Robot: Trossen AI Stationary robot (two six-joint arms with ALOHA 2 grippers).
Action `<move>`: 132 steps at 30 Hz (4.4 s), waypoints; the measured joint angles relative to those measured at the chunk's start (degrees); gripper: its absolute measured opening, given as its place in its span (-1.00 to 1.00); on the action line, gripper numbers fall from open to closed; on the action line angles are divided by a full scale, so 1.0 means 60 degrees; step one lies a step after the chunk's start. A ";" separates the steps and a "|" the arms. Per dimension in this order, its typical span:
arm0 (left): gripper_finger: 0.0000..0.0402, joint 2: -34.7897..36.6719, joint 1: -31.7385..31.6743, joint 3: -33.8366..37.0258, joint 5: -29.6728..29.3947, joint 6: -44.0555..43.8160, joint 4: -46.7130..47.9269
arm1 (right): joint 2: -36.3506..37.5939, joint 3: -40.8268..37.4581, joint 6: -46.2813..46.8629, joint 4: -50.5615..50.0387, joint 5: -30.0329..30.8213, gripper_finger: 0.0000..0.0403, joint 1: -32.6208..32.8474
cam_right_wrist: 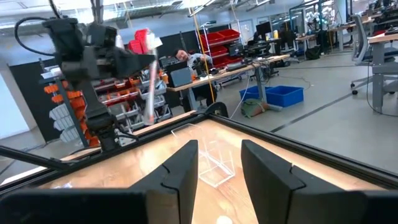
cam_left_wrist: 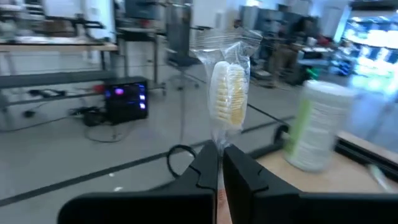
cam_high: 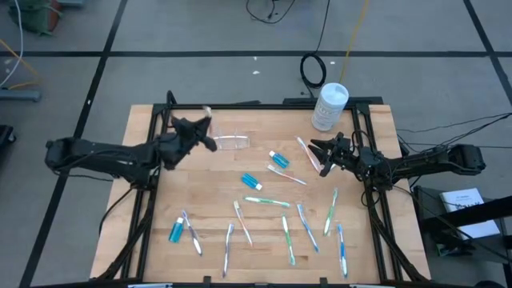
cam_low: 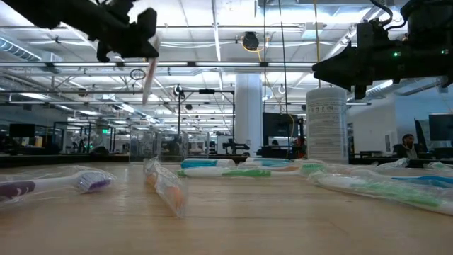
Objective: Pick & Place toothbrushing station
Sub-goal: Put the orange toothbrush into the transparent organizer, then put the blue mouthwash into the transparent organizer
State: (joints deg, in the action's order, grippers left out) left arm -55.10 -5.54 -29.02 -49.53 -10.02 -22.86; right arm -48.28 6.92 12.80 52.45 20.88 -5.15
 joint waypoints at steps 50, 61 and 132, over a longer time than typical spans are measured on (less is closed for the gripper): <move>-0.25 -0.2771 -0.0700 0.0107 -0.0219 -0.0893 0.1142 | -0.0002 0.0004 0.0262 -0.0161 -0.0015 -0.43 0.0000; -0.29 -0.0250 -0.0127 0.0107 0.3493 -0.0914 0.2595 | -0.0001 0.0004 0.0261 -0.0429 -0.0015 -0.43 0.0000; -0.32 -0.0942 0.0367 0.0107 0.5499 -0.0211 0.1775 | -1.1954 0.6739 0.0364 -0.0528 -0.0013 -0.47 0.2492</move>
State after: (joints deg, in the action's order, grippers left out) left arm -60.75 -3.33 -28.38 -16.53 -11.29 -12.21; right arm -120.01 47.35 14.98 49.28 20.81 9.80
